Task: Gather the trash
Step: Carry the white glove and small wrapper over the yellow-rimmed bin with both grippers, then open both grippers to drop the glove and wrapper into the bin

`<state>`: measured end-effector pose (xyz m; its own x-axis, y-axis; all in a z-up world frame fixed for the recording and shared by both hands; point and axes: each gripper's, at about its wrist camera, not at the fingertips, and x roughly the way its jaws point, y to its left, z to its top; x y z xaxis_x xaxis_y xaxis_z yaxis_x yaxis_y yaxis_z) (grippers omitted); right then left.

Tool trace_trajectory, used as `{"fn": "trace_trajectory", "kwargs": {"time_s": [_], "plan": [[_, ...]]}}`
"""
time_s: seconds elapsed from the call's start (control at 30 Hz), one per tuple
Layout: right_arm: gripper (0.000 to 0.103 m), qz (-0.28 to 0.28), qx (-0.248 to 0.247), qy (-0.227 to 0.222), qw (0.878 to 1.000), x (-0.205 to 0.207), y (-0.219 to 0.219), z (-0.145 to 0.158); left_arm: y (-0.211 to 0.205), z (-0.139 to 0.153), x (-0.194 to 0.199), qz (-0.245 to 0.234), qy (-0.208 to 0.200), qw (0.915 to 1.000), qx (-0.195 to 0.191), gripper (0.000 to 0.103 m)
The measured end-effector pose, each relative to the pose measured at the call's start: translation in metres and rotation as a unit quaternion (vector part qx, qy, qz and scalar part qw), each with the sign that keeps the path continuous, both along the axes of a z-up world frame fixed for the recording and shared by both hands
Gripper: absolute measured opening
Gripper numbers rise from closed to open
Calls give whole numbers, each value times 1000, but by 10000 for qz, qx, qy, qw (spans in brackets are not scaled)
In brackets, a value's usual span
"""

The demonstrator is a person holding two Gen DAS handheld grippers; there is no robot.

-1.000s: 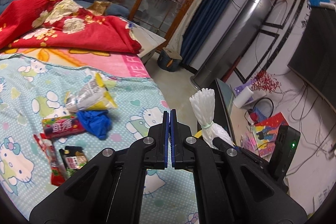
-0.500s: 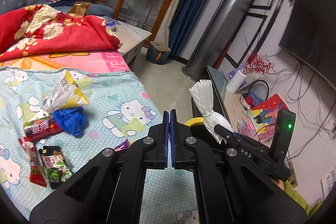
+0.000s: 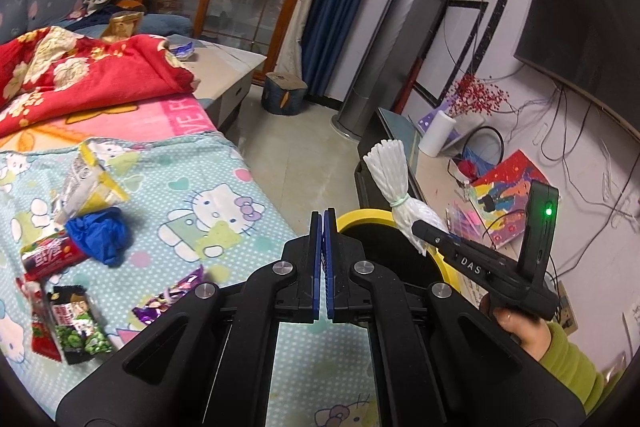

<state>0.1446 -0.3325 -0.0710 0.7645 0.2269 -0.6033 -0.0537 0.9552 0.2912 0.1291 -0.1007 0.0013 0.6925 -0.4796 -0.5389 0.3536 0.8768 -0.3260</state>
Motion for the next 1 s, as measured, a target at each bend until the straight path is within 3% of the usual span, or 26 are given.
{"fn": "trace_trajectory", "kwargs": {"time_s": [0.43,1.0], "plan": [[16,-308,-6,228,9993,-2,-35,-16,-52,-15,2,-498,-18,9982,319,0],[17,-755,359,600,9947,-1,-83,-46,-114,-46,15,-1130,5,9918,598,0]]}}
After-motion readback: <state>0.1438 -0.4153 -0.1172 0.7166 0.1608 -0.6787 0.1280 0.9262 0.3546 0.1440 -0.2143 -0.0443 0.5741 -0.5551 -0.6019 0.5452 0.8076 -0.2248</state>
